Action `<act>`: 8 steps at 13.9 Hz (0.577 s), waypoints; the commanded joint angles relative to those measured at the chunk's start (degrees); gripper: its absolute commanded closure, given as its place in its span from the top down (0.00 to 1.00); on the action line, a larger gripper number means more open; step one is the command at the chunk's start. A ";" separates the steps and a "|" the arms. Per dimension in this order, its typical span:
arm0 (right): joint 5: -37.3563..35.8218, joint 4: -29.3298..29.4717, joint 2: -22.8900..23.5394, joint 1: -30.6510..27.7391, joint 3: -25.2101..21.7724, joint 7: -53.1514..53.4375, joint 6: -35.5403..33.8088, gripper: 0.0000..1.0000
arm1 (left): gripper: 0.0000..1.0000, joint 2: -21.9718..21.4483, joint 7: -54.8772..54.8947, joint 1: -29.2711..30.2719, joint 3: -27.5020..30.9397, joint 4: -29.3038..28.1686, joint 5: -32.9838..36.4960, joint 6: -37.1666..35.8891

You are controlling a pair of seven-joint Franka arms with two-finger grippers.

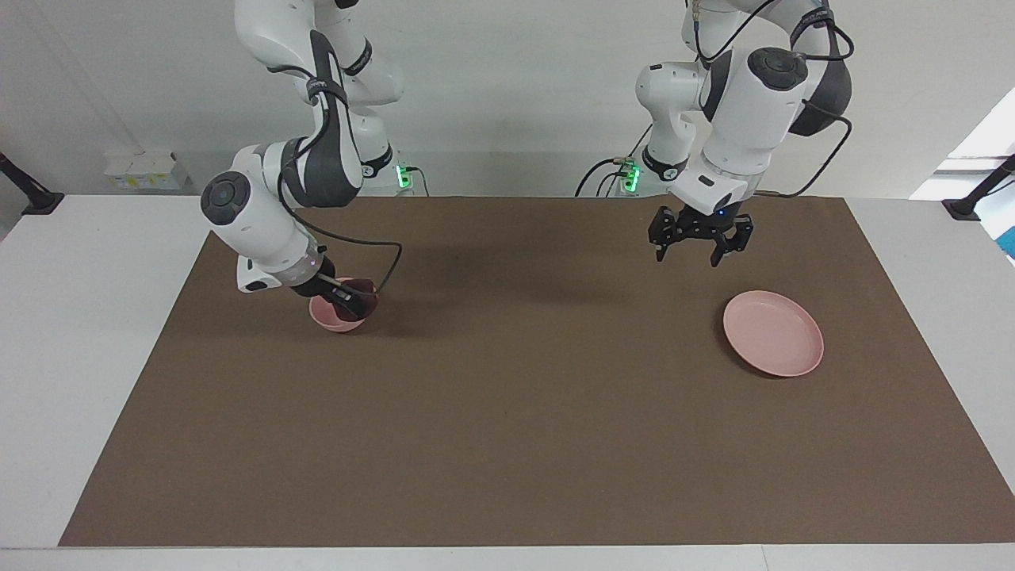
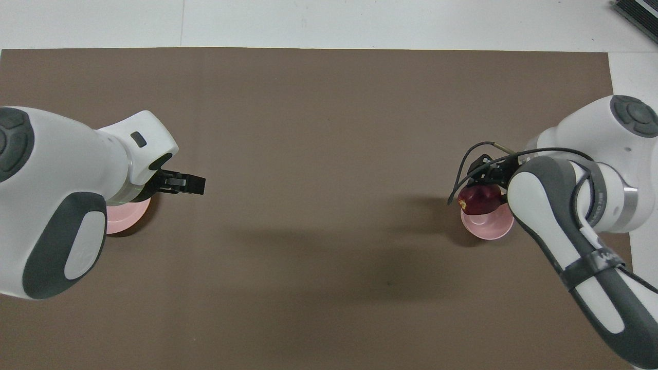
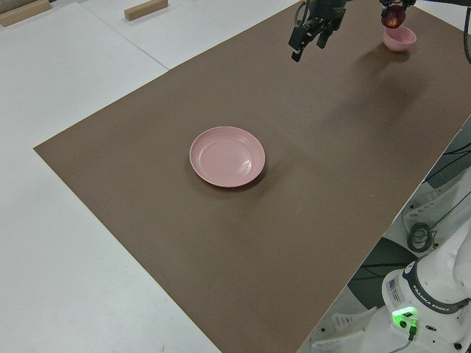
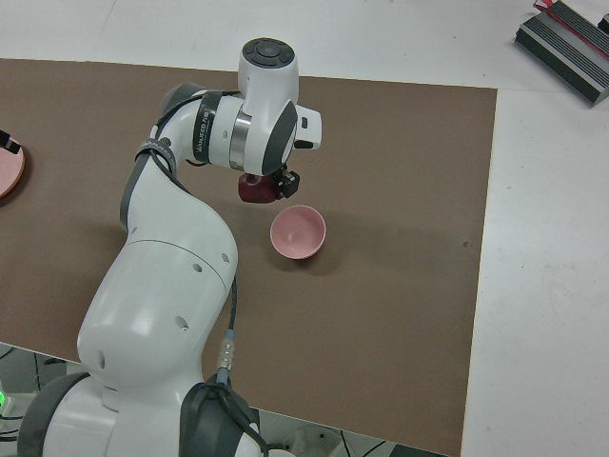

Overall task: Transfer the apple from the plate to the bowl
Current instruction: 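Lower the apple into the pink bowl and open the right gripper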

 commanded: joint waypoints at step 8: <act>-7.66 -13.34 -5.07 -2.60 0.61 -6.82 13.43 1.00 | 1.00 2.08 9.67 4.41 6.02 17.87 -0.30 -17.63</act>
